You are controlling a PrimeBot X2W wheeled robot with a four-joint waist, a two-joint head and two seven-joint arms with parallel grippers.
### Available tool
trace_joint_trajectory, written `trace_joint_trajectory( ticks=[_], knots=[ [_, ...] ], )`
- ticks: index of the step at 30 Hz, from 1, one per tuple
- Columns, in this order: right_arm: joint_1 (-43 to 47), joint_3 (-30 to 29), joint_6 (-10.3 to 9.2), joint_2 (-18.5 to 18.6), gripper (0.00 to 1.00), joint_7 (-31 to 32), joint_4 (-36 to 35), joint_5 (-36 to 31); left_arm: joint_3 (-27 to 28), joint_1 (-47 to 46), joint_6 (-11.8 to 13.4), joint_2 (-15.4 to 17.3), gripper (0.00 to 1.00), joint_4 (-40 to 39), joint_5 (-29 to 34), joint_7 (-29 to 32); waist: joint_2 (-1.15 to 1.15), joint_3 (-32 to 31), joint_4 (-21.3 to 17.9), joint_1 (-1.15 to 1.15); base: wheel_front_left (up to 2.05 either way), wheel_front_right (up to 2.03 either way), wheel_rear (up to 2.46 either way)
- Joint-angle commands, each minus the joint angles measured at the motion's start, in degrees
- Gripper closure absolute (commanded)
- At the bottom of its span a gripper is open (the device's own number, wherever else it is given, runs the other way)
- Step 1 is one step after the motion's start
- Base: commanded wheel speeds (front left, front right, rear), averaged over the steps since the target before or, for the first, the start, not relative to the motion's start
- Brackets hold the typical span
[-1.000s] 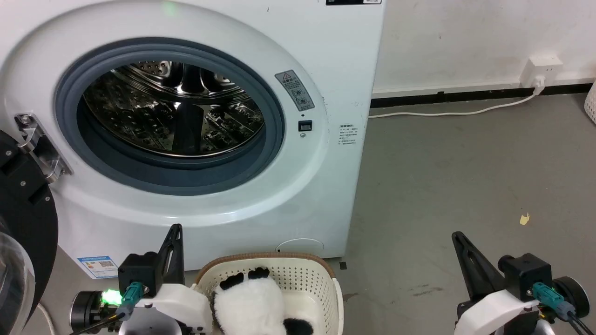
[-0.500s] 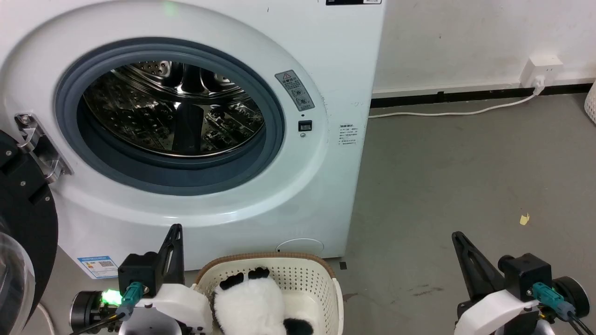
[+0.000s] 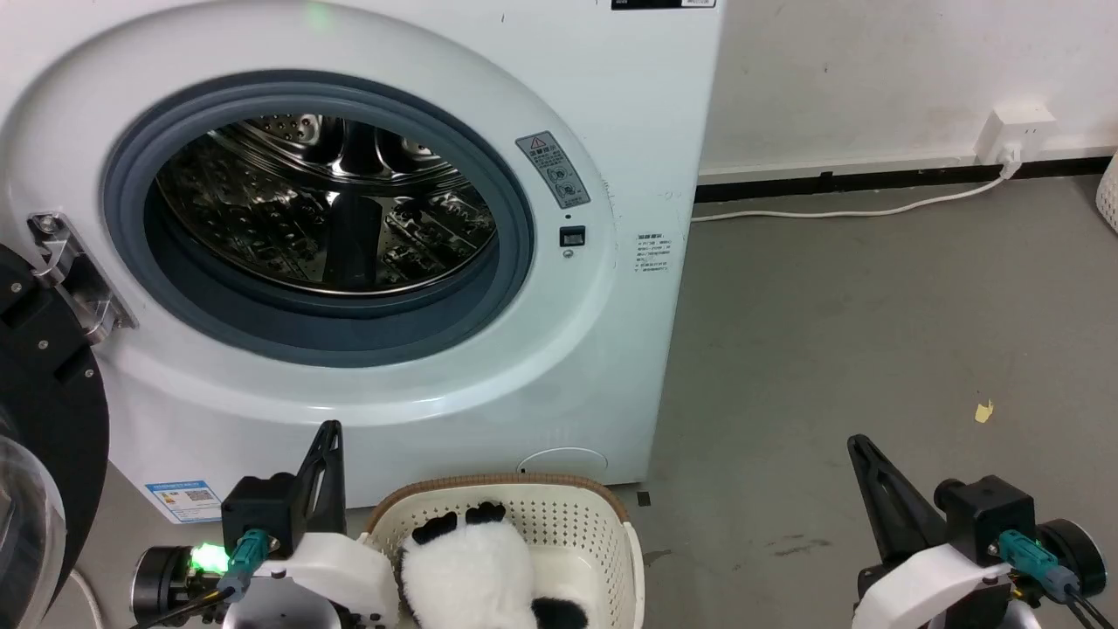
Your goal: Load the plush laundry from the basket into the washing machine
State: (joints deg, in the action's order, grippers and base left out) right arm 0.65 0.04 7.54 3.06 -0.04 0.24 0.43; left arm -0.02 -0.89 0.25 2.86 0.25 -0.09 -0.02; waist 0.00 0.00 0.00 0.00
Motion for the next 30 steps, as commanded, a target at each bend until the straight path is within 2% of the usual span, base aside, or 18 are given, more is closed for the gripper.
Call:
trace_joint_trajectory(
  ticks=[1, 17, 18, 30],
  knots=[
    [-0.7, 0.0, -0.05, -0.2, 1.0, 0.0, -0.2, -0.4, 0.0, 0.9, -0.2, 0.0, 1.0, -0.2, 0.1, 0.0, 0.0, 0.0, 0.0, 0.0, 0.0, 0.0, 0.0],
    [-0.7, 0.0, -0.05, -0.2, 1.0, 0.0, -0.2, -0.4, 0.0, 0.9, -0.2, 0.0, 1.0, -0.2, 0.1, 0.0, 0.0, 0.0, 0.0, 0.0, 0.0, 0.0, 0.0],
    [0.0, 0.0, 0.0, 0.0, 0.0, 0.0, 0.0, 0.0, 0.0, 0.0, 0.0, 0.0, 0.0, 0.0, 0.0, 0.0, 0.0, 0.0, 0.0, 0.0, 0.0, 0.0, 0.0],
    [0.6, 0.2, 0.0, 0.0, 0.0, -0.8, 0.6, 1.5, -1.0, 0.3, 0.6, 0.0, 0.0, 0.3, -1.1, -0.9, 0.0, 0.0, 0.0, 0.0, 0.0, 0.0, 0.0]
  ],
)
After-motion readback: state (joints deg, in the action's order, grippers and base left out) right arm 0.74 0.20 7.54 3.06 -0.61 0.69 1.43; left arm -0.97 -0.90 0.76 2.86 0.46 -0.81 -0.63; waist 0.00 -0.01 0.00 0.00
